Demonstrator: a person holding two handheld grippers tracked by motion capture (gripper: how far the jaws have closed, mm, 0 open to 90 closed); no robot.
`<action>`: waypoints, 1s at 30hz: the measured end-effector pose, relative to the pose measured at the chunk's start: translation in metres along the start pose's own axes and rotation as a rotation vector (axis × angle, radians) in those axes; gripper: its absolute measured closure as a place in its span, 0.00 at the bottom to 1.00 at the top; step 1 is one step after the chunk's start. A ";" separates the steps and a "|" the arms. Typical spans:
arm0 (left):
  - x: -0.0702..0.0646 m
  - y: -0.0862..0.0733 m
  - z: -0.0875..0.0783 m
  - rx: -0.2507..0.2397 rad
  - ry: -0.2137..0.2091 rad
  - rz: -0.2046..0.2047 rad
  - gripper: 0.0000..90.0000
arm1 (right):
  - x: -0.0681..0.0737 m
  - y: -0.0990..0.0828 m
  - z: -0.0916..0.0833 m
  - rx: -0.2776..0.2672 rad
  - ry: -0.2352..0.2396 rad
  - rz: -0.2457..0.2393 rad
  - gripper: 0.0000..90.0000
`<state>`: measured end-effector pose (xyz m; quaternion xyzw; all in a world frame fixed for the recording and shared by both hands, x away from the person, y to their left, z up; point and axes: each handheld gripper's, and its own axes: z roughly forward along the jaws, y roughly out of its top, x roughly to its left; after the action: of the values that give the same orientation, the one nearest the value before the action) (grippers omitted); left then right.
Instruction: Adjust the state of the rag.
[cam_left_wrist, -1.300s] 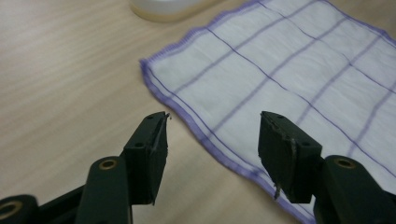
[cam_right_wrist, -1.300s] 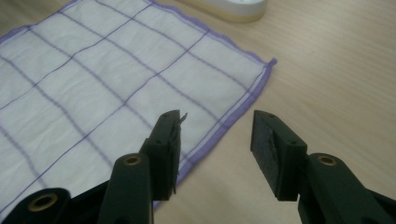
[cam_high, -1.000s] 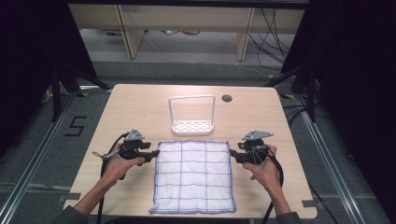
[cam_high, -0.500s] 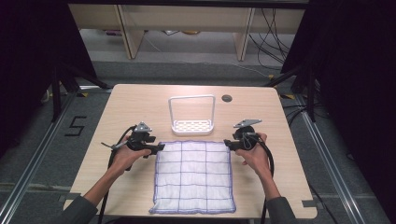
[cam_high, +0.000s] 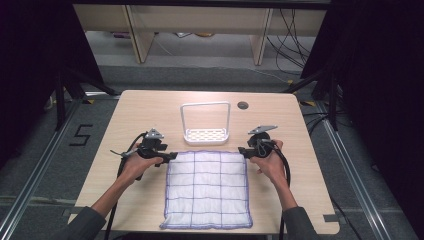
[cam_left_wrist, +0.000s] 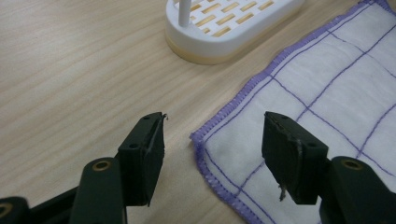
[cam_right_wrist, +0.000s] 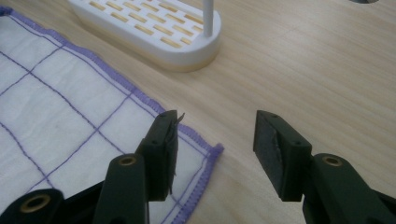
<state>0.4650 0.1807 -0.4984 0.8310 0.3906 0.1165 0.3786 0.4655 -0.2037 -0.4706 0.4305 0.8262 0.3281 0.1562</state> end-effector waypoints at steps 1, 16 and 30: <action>0.001 0.000 0.001 0.003 0.001 -0.002 0.43 | 0.000 -0.001 0.002 0.002 -0.001 0.006 0.57; 0.001 -0.003 0.011 0.032 0.016 0.010 0.45 | 0.000 -0.005 0.018 0.075 -0.011 -0.005 0.60; -0.003 -0.005 0.015 0.042 0.018 0.055 0.57 | 0.001 -0.007 0.022 0.103 -0.003 -0.009 0.62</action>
<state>0.4678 0.1727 -0.5115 0.8480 0.3736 0.1261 0.3541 0.4729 -0.1967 -0.4917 0.4346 0.8438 0.2837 0.1363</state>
